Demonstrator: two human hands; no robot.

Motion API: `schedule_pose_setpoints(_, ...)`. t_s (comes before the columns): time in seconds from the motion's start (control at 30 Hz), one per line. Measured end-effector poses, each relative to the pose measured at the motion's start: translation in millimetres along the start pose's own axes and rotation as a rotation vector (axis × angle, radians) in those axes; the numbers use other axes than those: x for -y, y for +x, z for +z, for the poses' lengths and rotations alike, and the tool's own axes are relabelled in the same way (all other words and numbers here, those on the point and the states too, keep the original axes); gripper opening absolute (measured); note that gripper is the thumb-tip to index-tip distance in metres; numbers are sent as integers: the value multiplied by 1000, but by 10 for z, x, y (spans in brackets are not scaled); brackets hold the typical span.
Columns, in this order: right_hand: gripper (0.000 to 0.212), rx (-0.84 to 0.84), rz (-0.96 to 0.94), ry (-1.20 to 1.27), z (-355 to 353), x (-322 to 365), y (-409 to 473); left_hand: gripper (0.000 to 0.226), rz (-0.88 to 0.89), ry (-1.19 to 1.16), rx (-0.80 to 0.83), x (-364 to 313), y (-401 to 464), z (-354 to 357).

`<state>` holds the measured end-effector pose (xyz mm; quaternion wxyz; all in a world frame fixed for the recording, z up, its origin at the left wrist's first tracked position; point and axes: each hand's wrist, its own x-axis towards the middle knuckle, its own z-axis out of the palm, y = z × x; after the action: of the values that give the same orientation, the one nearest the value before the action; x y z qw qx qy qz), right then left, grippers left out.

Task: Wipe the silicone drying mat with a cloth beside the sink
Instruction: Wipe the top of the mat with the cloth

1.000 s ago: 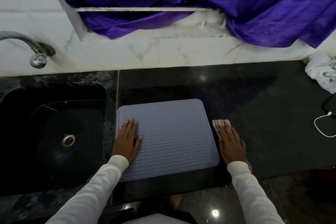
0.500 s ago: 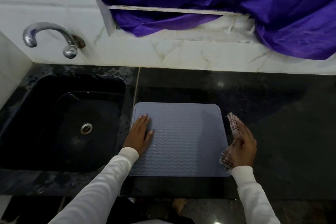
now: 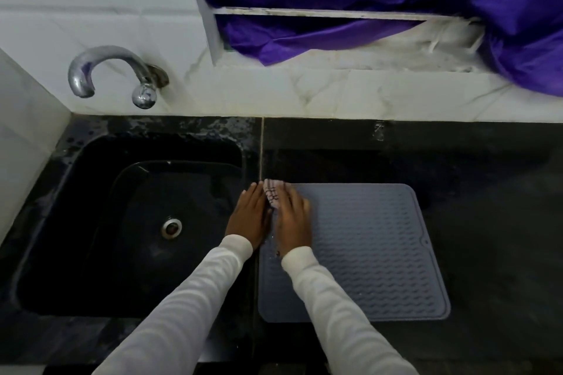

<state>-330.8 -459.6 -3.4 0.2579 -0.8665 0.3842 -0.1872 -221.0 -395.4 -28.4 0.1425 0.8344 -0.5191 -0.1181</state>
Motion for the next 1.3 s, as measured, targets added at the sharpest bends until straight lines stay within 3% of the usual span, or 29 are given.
schedule_pose_setpoints(0.1,52,64,99,-73,340,35,85,56,81,106,7,166,63,32)
schedule_pose_setpoints(0.2,53,55,70,-197,472,18,74,55,131,149,0,211,81,66)
schedule_pose_setpoints(0.63,60,24,59,-411,439,42,85,63,90,247,113,170,96,77)
schedule_pose_setpoints(0.83,62,30,30,-543,253,-142,146,63,64,366,162,114,73,53)
schedule_pose_setpoints(1.3,67,-28,2,-560,-469,-962,251,58,-47,242,53,-4,45,154)
